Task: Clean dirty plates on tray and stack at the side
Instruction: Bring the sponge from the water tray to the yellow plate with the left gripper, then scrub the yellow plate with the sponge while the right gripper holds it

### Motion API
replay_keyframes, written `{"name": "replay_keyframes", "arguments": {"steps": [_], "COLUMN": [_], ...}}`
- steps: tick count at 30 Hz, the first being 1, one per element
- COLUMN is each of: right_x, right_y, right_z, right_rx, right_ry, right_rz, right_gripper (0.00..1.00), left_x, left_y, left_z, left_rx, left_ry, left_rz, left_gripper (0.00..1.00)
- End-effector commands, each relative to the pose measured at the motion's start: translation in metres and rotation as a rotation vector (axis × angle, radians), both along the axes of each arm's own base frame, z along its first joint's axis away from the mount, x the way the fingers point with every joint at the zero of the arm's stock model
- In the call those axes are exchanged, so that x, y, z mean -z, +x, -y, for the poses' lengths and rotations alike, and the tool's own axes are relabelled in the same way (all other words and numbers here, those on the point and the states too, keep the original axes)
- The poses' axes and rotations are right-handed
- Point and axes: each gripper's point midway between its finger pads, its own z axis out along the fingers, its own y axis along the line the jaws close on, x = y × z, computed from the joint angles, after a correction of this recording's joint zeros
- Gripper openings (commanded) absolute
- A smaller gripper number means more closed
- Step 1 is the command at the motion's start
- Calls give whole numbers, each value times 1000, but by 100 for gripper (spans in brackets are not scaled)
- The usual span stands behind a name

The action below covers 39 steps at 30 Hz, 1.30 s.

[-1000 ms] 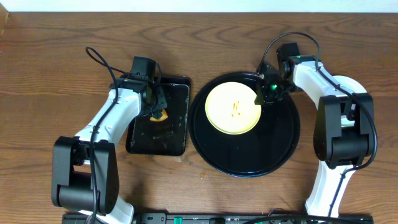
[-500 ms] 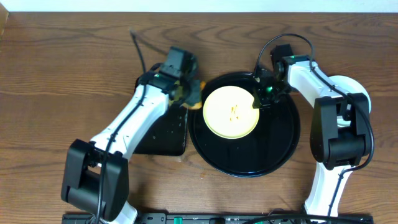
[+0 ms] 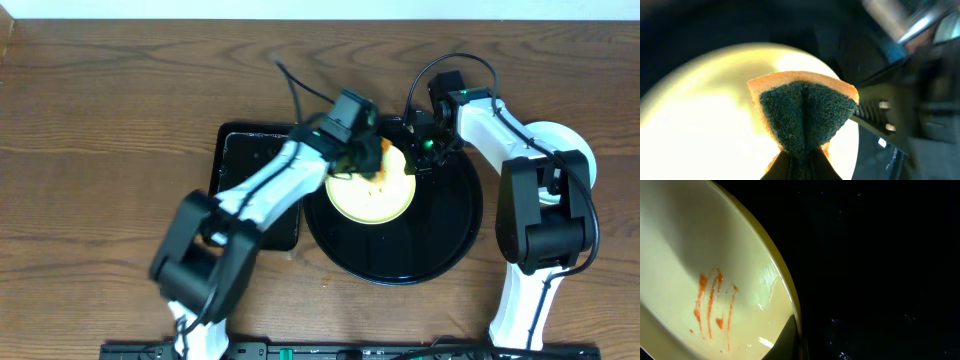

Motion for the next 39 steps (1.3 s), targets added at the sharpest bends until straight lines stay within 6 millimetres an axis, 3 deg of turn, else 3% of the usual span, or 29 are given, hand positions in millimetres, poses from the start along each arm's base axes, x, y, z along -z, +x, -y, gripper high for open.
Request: {"name": "replay_keyframes", "arguments": {"steps": [1, 4, 8, 14, 19, 26, 31, 39], "right_x": [4, 4, 4, 4, 4, 4, 4, 5], "right_y": [-2, -2, -2, -2, -3, -4, -4, -4], "right_z": [1, 1, 1, 1, 1, 1, 2, 3], "right_rx": [-4, -4, -4, -4, -4, -4, -4, -4], "right_ry": [-39, -39, -38, -38, -39, -40, -48, -52], "right_rz": [-6, -5, -4, -6, -7, -13, -11, -11], "right_gripper": [1, 1, 1, 1, 1, 1, 1, 1], "left_x": [19, 34, 39, 53, 75, 86, 76, 13], "left_y": [-16, -24, -30, -26, -18, -11, -11, -3], "left_z": [19, 27, 38, 32, -4, -60, -75, -59], "left_rx": [-58, -57, -22, -47, -129, -187, -180, -41], "left_ry": [-59, -70, -107, -57, 139, 348, 356, 277], "left_rz": [-146, -204, -227, -216, -157, -141, -158, 1], "left_gripper": [7, 7, 8, 8, 8, 8, 8, 7]}}
